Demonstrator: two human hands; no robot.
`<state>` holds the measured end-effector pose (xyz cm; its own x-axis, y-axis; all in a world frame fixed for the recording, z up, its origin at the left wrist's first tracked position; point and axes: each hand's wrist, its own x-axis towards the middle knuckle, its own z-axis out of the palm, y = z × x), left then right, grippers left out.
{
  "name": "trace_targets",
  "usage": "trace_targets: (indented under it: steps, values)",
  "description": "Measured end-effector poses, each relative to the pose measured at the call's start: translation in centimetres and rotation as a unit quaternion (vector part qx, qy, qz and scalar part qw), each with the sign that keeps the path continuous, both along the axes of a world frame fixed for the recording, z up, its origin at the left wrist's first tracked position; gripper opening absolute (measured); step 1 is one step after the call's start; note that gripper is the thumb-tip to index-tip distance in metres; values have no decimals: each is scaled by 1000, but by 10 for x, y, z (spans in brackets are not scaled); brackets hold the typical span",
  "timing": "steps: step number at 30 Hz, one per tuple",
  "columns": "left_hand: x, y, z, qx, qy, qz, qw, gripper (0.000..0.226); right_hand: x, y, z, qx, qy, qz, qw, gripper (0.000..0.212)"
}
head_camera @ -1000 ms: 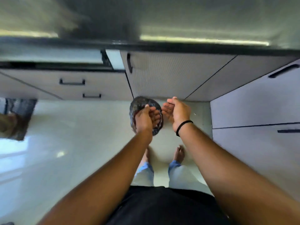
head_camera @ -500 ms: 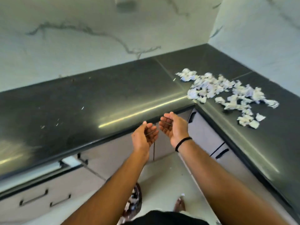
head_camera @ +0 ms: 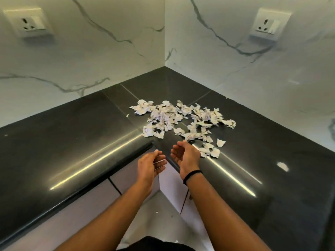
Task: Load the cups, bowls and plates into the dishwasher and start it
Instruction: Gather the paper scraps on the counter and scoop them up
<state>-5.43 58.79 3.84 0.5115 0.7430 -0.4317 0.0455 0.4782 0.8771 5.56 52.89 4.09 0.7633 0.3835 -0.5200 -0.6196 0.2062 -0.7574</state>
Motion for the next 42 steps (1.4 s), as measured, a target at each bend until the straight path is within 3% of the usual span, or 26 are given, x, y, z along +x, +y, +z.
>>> trace_targets:
  steps: [3, 5, 9, 12, 14, 17, 21, 23, 26, 28, 32, 35, 39, 42]
  values:
    - [28, 2, -2, 93, 54, -77, 991, 17, 20, -5, -8, -27, -50, -50, 997, 18]
    - [46, 7, -9, 203, 109, -164, 959, 13, 36, -9, -14, -88, -106, -94, 986, 19]
    - [79, 19, -28, 330, 164, -380, 849, 23, 73, -23, -33, -233, -178, -147, 945, 15]
    - [111, 28, -43, 452, 181, -461, 742, 28, 98, -32, -46, -351, -256, -187, 881, 14]
    - [130, 37, -49, 519, 193, -491, 673, 32, 108, -36, -54, -390, -291, -177, 856, 28]
    - [152, 52, -57, 578, 177, -496, 623, 39, 110, -40, -72, -436, -297, -92, 845, 56]
    - [177, 68, -70, 579, 130, -502, 630, 42, 103, -24, -92, -517, -365, 23, 774, 68]
    - [185, 75, -73, 553, 84, -504, 657, 38, 108, -12, -91, -517, -374, 63, 767, 67]
    - [189, 88, -68, 502, 29, -438, 745, 21, 122, 4, -89, -477, -369, 110, 790, 64]
    - [187, 100, -63, 519, 26, -362, 774, 14, 134, 13, -88, -430, -362, 131, 816, 61]
    - [185, 127, -63, 575, 39, -276, 769, 15, 148, 32, -81, -354, -350, 158, 853, 57]
    - [188, 148, -62, 606, 57, -226, 760, 19, 151, 45, -74, -306, -343, 83, 884, 55]
    - [191, 192, -57, 615, 131, -93, 772, 28, 176, 43, -72, -405, -404, -59, 818, 58]
    - [191, 236, -59, 579, 216, 2, 786, 37, 216, 32, -71, -490, -408, -55, 768, 64]
